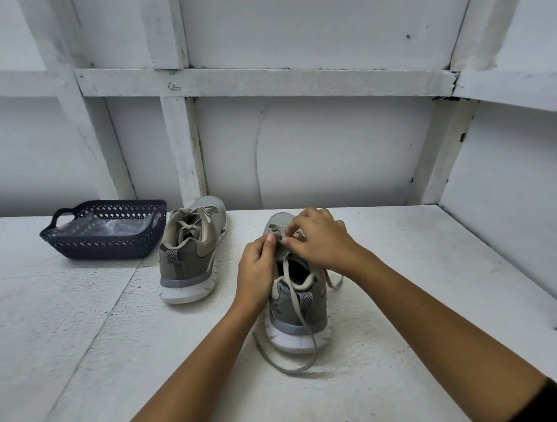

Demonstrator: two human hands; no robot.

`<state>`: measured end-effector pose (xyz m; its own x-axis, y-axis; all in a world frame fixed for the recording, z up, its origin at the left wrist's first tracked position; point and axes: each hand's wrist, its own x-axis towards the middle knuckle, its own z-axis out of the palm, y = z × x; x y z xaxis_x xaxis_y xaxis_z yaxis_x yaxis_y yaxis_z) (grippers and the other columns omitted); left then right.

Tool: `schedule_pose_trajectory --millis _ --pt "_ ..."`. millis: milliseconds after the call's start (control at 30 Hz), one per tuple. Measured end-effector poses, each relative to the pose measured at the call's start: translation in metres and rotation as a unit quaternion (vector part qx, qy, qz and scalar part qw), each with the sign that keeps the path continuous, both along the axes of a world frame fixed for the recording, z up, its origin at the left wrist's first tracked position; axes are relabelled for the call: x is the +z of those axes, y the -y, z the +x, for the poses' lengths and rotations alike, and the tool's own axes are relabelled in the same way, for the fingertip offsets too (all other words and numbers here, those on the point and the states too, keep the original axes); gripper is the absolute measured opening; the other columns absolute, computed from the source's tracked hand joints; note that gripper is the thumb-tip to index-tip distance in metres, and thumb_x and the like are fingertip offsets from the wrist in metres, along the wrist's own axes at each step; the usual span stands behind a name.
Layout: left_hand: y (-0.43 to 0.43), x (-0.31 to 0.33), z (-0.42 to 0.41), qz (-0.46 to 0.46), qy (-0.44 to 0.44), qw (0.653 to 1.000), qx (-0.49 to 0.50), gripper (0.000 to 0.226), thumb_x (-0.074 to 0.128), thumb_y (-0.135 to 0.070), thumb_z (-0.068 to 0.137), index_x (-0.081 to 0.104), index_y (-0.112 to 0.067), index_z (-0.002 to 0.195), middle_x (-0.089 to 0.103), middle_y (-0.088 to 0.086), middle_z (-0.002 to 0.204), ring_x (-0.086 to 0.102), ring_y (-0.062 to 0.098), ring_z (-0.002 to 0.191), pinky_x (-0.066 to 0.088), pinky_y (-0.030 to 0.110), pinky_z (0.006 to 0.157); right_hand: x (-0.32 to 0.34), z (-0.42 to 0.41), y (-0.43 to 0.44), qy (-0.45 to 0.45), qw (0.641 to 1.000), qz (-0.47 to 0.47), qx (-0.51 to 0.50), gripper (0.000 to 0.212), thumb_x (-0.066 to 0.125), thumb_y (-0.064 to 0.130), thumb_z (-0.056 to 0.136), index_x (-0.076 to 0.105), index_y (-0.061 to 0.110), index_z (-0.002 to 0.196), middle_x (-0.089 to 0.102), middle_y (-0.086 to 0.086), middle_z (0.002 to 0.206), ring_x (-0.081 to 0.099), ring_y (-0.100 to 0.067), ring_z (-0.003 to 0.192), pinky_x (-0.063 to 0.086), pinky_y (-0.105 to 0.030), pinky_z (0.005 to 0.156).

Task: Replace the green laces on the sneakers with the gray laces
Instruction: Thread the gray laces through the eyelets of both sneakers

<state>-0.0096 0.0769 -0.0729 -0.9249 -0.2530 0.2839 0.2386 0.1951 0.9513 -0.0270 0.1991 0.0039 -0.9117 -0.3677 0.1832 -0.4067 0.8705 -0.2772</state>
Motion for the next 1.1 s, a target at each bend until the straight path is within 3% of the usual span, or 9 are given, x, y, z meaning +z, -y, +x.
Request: schedule_pose_trajectory --millis 100,233,367,467,567,800,867,1000,1100 --pt "0.0 0.004 0.002 0.009 0.003 1.0 -0.004 0.03 0.04 -0.028 0.1 0.068 -0.022 0.091 0.069 0.001 0.093 0.061 0.018 0.097 0.047 0.042 0.092 -0.007 -0.006 0.01 0.022 0.999 0.03 0.002 0.031 0.049 0.041 0.093 0.064 0.021 0.111 0.044 -0.004 0.127 0.034 -0.024 0.123 0.033 -0.042 0.097" --pt "-0.001 0.006 0.005 0.028 0.001 1.0 -0.008 0.027 0.041 -0.025 0.1 0.065 -0.027 0.088 0.069 -0.005 0.092 0.062 0.013 0.094 0.046 0.036 0.09 -0.017 -0.006 0.008 -0.009 0.995 -0.098 0.033 0.016 0.054 0.027 0.091 0.068 0.017 0.093 0.054 0.002 0.11 0.046 -0.022 0.112 0.04 -0.04 0.094" --pt "-0.001 0.003 0.003 0.046 0.002 0.999 0.002 0.021 0.044 -0.028 0.099 0.061 -0.035 0.089 0.066 -0.009 0.099 0.06 0.014 0.104 0.045 0.033 0.094 -0.005 0.016 -0.018 0.069 0.945 -0.304 0.096 0.022 0.058 0.005 0.085 0.063 0.019 0.069 0.069 0.005 0.093 0.061 -0.012 0.095 0.043 -0.01 0.083" --pt "-0.001 0.004 0.003 0.032 0.001 0.999 0.008 0.019 0.042 -0.027 0.1 0.06 -0.032 0.095 0.065 -0.006 0.105 0.058 0.014 0.108 0.042 0.028 0.093 0.007 0.032 -0.041 0.133 0.911 -0.366 0.135 0.032 0.054 -0.003 0.086 0.062 0.02 0.065 0.073 0.0 0.089 0.064 -0.012 0.093 0.047 -0.018 0.085" --pt "-0.002 0.004 0.002 0.022 0.005 1.0 0.009 0.023 0.04 -0.027 0.101 0.063 -0.026 0.099 0.066 0.0 0.109 0.058 0.015 0.108 0.043 0.031 0.096 0.016 0.042 -0.054 0.159 0.903 -0.368 0.152 0.033 0.05 -0.008 0.087 0.059 0.013 0.064 0.073 0.0 0.085 0.063 -0.004 0.084 0.046 -0.014 0.077" --pt "0.002 0.01 0.004 -0.019 0.036 0.999 0.006 0.017 0.047 -0.03 0.098 0.062 -0.024 0.094 0.066 -0.001 0.101 0.06 0.017 0.102 0.045 0.033 0.091 0.025 0.039 -0.042 0.237 0.865 -0.433 0.093 0.025 0.052 0.011 0.093 0.057 0.015 0.069 0.064 -0.006 0.079 0.057 -0.011 0.07 0.047 -0.022 0.061" --pt "0.005 0.016 0.004 -0.054 0.039 0.997 0.031 0.009 0.053 -0.031 0.094 0.058 -0.023 0.095 0.064 0.005 0.098 0.06 0.022 0.098 0.047 0.037 0.086 0.037 0.036 -0.033 0.264 0.821 -0.505 0.042 0.025 0.046 0.013 0.096 0.055 0.013 0.074 0.059 -0.001 0.065 0.054 -0.01 0.056 0.045 -0.021 0.05" --pt "0.003 0.045 0.016 -0.114 -0.025 0.99 0.076 0.014 0.051 -0.025 0.095 0.061 -0.017 0.091 0.059 0.003 0.088 0.055 0.016 0.085 0.042 0.029 0.078 0.063 0.023 -0.014 0.357 0.653 -0.668 -0.002 0.025 0.039 0.006 0.098 0.053 0.005 0.078 0.061 -0.005 0.052 0.061 -0.013 0.044 0.054 -0.024 0.046" --pt "-0.006 0.069 0.029 -0.068 -0.007 0.996 -0.05 0.033 0.043 -0.031 0.099 0.066 -0.018 0.078 0.053 -0.004 0.062 0.048 0.003 0.056 0.037 0.019 0.057 0.073 0.015 0.001 0.387 0.606 -0.695 0.013 0.026 0.034 0.002 0.099 0.049 0.001 0.079 0.065 -0.013 0.055 0.066 -0.02 0.048 0.056 -0.029 0.051"
